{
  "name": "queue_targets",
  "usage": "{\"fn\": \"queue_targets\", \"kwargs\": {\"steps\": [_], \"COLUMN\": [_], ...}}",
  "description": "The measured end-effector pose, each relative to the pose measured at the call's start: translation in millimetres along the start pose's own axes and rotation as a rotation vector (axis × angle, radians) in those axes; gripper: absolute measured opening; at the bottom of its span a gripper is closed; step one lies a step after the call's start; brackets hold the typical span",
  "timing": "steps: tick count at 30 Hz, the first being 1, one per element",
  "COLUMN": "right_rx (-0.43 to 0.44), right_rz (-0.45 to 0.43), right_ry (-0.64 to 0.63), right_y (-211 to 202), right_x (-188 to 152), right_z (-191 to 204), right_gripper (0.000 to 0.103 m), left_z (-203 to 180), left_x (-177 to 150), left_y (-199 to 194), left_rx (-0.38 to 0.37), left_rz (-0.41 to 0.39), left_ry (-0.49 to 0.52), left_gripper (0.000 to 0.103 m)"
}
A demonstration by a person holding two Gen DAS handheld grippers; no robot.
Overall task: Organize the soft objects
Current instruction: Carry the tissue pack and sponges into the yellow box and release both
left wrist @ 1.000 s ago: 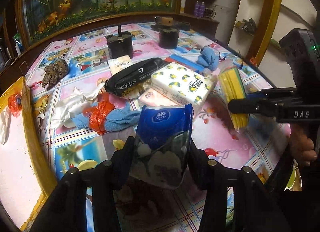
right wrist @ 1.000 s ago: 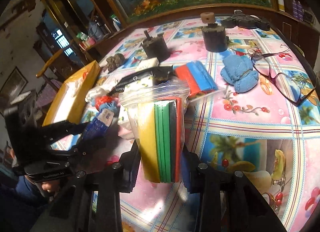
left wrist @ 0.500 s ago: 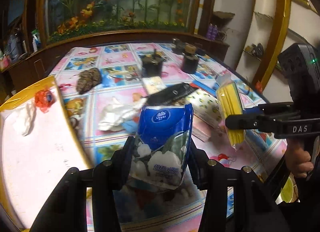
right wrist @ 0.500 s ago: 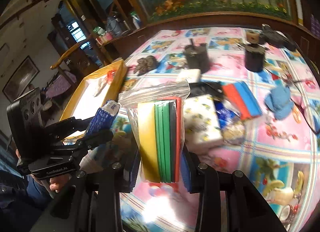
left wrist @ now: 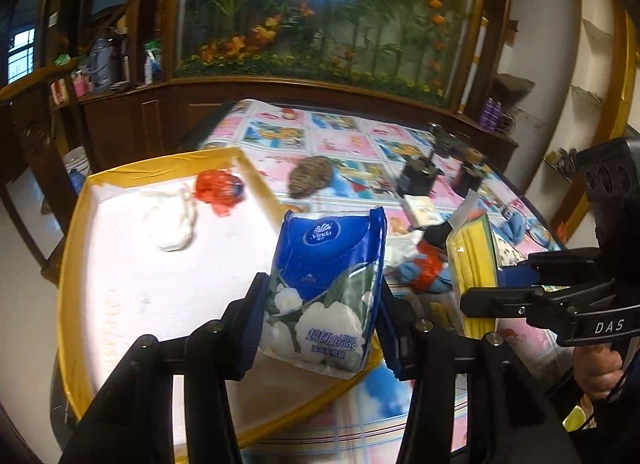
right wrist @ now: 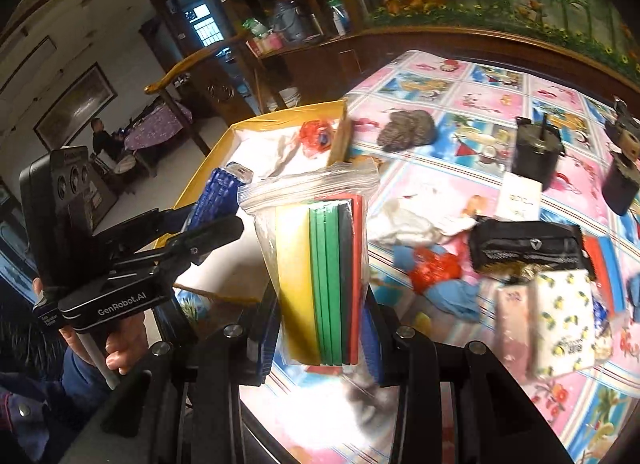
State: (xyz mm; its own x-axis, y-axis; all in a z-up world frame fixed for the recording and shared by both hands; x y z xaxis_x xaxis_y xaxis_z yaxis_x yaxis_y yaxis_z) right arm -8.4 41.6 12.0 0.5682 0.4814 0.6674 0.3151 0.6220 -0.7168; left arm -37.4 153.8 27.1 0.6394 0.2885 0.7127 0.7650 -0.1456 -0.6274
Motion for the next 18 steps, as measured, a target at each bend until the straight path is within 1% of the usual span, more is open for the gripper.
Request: {"fn": "queue_targets", "kwargs": {"steps": [3, 5, 9, 14, 16, 18], "right_rx": [0.012, 0.023, 0.03, 0.026, 0.008, 0.007], "right_rz": [0.0, -0.016, -0.076, -0.166, -0.175, -0.152], "right_ry": [0.003, 0.006, -0.003, -0.04, -0.043, -0.026], "right_y": [7.0, 6.9, -4.9, -24.4, -19.5, -1.2], "right_x": [14.7, 30.9, 74.9, 133.2, 146.6, 151.7], "right_z": [4.9, 8.3, 16.4, 33.5, 36.5, 35.1], "right_gripper": [0.039, 0.039, 0.039, 0.039, 0.039, 0.039], "left_z": [18.6, 30.2, 48.5, 66.8, 75.1, 85.3], "left_x": [4.9, 9.7, 26.3, 62.2, 75.3, 85.3], "left_y": [-7.8, -14.4, -27.0, -51.4, -53.1, -46.3], "left_rx": [0.019, 0.036, 0.068, 0.119, 0.139, 0.152], "left_rz": [-0.016, -0.027, -0.047, -0.098, -0.104, -0.091], "left_ry": [-0.036, -0.056, -0.094, -0.113, -0.126, -0.147], "left_gripper": [0.049, 0.049, 0.049, 0.049, 0.049, 0.049]}}
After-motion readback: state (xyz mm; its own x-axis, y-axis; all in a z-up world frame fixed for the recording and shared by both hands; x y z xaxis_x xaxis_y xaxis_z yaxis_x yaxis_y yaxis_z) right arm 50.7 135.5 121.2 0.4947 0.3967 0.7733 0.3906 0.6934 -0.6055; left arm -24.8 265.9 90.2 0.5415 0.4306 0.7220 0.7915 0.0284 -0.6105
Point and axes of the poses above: each gripper's, at about its wrist camera, not at the fingertips, and y roughly the way its jaws point, z to its left, x to its top, the point moved 9 cm from there along y, roughly the way its jaws point, and after that the axes turned 12 degrees about -y, right-handed, at the moved point
